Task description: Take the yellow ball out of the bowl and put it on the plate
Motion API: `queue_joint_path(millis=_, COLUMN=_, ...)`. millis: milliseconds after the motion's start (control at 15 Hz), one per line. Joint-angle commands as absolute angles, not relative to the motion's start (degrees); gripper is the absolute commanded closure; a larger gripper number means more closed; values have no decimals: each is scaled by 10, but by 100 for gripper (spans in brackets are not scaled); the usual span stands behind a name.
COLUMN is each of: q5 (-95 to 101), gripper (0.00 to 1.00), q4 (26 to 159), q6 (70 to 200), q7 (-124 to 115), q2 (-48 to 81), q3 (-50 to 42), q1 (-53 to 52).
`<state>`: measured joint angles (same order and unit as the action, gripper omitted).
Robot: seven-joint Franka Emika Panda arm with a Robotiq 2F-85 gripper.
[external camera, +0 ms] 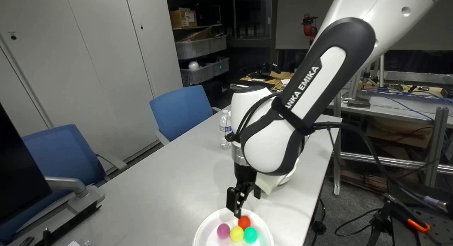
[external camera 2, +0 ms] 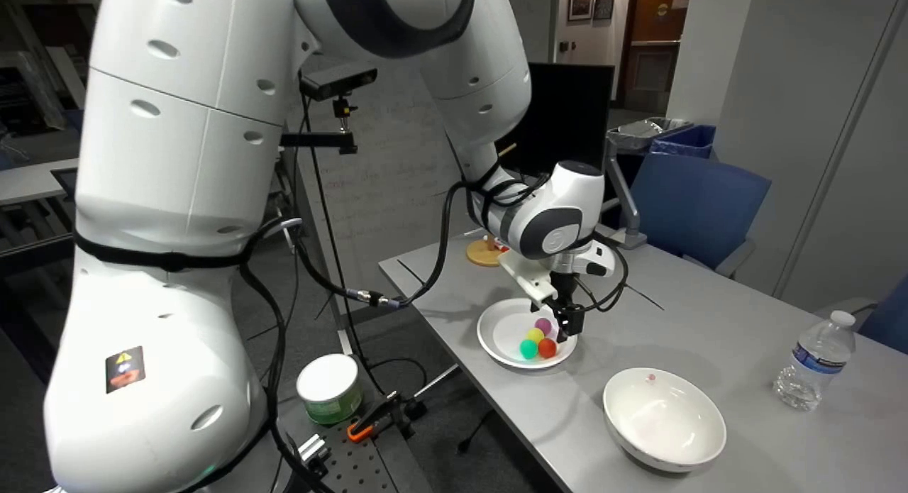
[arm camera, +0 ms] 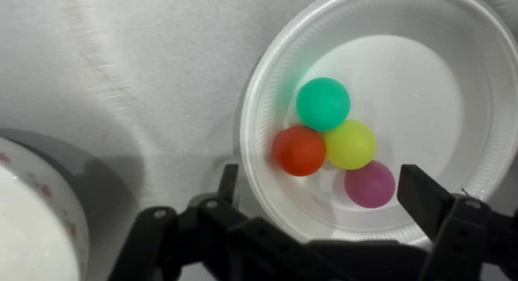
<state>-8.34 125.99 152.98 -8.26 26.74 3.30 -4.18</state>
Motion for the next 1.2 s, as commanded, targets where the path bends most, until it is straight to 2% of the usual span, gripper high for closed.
queue_joint_path(millis=0, q5=-73, gripper=0, q4=1350, q6=1541, q7=-78, q2=172, q3=21, q1=-39)
queue_joint_path(millis=867, q5=-104, gripper=0, q4=1584, q6=1629, q7=-54, q2=-75, q3=48, q1=-50)
queue_joint_path(millis=1133, q5=-87, gripper=0, q4=1562, q6=1613, q7=-70, q2=-50, q3=44, q1=-44)
